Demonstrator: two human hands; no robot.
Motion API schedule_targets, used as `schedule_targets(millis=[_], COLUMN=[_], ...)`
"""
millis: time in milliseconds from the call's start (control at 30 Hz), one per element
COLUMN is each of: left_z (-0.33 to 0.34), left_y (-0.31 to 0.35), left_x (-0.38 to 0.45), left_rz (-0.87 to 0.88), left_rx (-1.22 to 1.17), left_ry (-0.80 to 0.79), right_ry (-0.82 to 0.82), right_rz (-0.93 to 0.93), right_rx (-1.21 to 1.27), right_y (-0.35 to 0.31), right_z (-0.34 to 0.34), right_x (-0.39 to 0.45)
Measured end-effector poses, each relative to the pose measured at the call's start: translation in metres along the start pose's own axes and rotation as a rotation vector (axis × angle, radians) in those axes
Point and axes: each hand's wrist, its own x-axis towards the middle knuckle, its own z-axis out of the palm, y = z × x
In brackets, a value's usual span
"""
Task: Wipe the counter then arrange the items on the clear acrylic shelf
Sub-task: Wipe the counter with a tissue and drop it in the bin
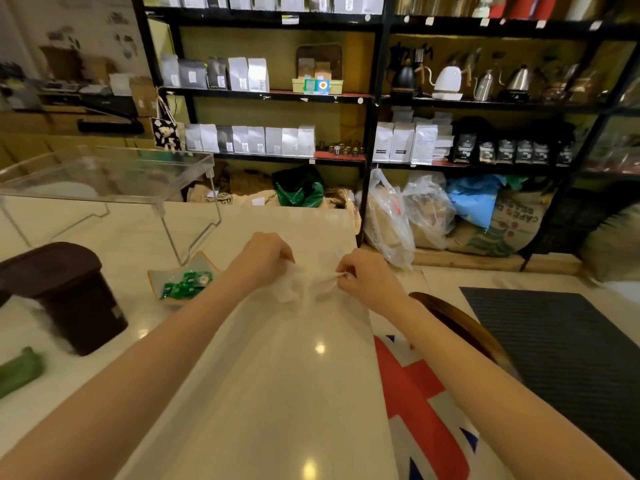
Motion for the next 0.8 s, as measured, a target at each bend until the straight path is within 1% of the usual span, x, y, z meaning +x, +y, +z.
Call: schedule_targets(millis=[200, 333, 533, 600, 700, 800], left_z=[-0.024, -0.027, -0.022, -0.022, -0.015, 0.006], left_y=[0.011, 0.009, -0.015, -0.024, -0.043, -0.067], left_x=[-0.072, -0.133, -0.262, -0.302, -0.352, -0.393], left_rz=[-0.001, -0.009, -0.007, -0.032, -0.061, -0.087], left_rx=[-0.006, -0.048, -0.124, -0.146, -0.152, -0.121], left_ry=[0.036, 0.064, 0.096, 0.082, 0.009, -0.056], right_ry=[0.026, 0.025, 0.033, -0.001, -0.041, -0.085], right_rz=[-0.019, -0.061, -0.152, -0.178, -0.232, -0.229], right_rx=[0.075, 0.091, 0.114, 0.119, 0.13, 0.149], right_y=[-0.039, -0.076, -0.146, -0.168, -0.196, -0.213], right_z=[-0.013, -0.008, 0.015, 0.026, 0.046, 0.074], right_x=[-0.059, -0.108, -0.197, -0.225, -0.261, -0.291])
